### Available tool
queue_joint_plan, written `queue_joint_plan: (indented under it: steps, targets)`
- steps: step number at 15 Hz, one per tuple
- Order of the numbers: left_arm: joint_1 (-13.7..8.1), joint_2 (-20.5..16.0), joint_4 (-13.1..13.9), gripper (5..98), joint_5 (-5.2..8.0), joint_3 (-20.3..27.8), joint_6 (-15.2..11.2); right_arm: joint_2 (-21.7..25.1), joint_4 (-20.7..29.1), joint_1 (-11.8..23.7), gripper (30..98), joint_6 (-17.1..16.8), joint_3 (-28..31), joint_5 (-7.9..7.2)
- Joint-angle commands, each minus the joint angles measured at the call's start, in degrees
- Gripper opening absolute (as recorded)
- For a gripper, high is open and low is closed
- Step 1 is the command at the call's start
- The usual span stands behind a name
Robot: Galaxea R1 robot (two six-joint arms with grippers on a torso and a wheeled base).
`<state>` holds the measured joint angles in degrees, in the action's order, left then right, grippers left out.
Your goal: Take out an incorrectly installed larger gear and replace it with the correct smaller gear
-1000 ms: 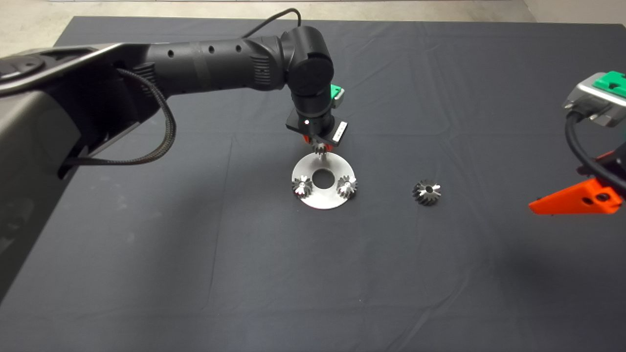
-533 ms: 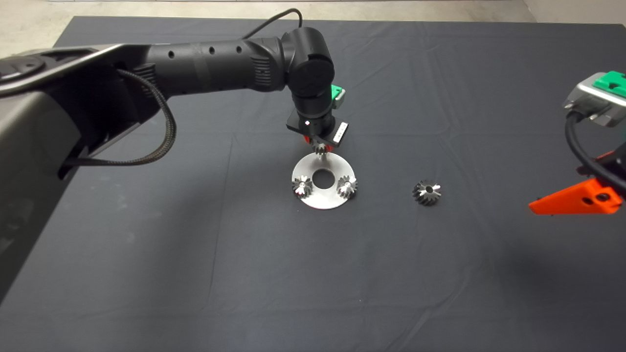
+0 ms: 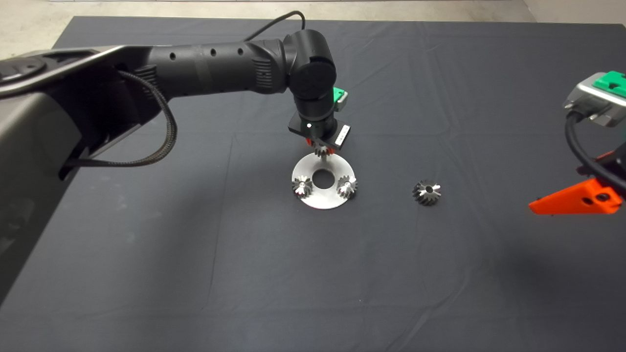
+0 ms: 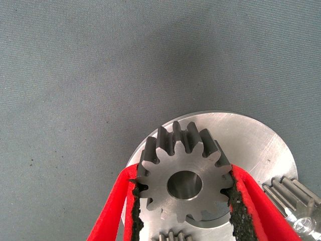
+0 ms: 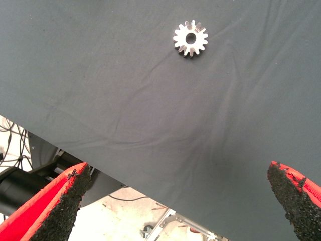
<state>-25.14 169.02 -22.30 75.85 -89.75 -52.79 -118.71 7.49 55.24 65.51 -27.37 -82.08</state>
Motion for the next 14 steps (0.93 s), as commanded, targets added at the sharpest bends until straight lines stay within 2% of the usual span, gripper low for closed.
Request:
queue_joint_plan:
  steps: [1, 2, 6, 9, 14]
  targets:
    - [-0.62, 0.13, 0.09, 34.4, 0.63, 0.64, 0.01, 0.10, 1.57, 0.84, 93.3, 0.41, 0.40, 0.17]
    - [-0.62, 0.13, 0.06, 34.4, 1.23, 0.64, -0.04, 0.10, 1.57, 0.84, 93.3, 0.41, 0.40, 0.17]
    - [-0.62, 0.20, 0.15, 34.4, 1.41, 0.64, -0.03, 0.01, 1.57, 0.84, 93.3, 0.41, 0.32, 0.17]
    - [-0.62, 0.19, 0.24, 34.4, 2.02, 0.64, -0.04, 0.10, 1.57, 0.84, 93.3, 0.41, 0.40, 0.17]
    - [-0.62, 0.22, 0.32, 34.4, 1.61, 0.56, -0.04, 0.01, 1.57, 0.84, 93.3, 0.41, 0.31, 0.25]
